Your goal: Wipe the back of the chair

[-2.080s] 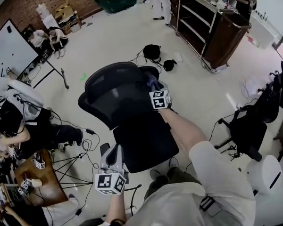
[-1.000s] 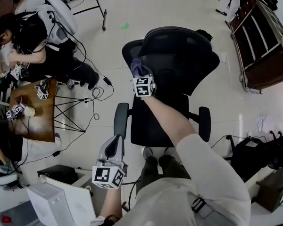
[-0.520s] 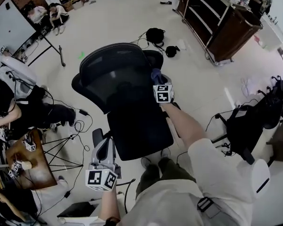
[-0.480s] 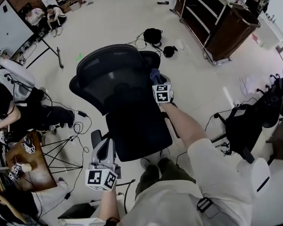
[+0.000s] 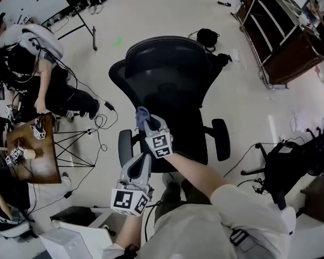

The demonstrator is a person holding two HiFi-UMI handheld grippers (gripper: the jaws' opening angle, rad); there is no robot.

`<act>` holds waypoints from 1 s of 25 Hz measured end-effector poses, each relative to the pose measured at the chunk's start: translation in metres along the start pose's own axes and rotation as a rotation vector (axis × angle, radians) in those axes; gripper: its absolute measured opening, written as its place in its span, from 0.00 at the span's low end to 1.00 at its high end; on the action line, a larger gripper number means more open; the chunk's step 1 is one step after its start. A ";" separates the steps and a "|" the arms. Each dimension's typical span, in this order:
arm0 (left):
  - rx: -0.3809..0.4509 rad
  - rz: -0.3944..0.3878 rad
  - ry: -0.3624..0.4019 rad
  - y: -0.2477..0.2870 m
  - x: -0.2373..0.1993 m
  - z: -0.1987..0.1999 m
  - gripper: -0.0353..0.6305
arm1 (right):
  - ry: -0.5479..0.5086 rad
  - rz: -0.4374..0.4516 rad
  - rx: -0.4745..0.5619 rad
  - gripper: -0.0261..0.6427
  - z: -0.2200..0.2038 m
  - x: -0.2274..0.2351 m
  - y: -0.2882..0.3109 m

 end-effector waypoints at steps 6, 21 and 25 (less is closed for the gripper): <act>0.015 0.193 -0.041 -0.036 -0.056 -0.017 0.15 | 0.015 -0.068 -0.132 0.10 -0.042 0.011 0.150; -0.030 0.107 -0.044 0.002 -0.093 -0.015 0.15 | 0.080 -0.431 -0.254 0.10 -0.095 0.221 0.013; -0.065 0.001 -0.032 0.028 -0.058 -0.017 0.15 | 0.105 -0.544 -0.254 0.10 -0.089 0.291 -0.078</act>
Point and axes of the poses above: the fingertips, and each gripper's own axes: y forward along the fingers, x to its right, z out of its top, the point moved 4 cm from there along -y, backward along the fingers, and after that the axes turned 14 degrees about z, right-handed, at the moved point
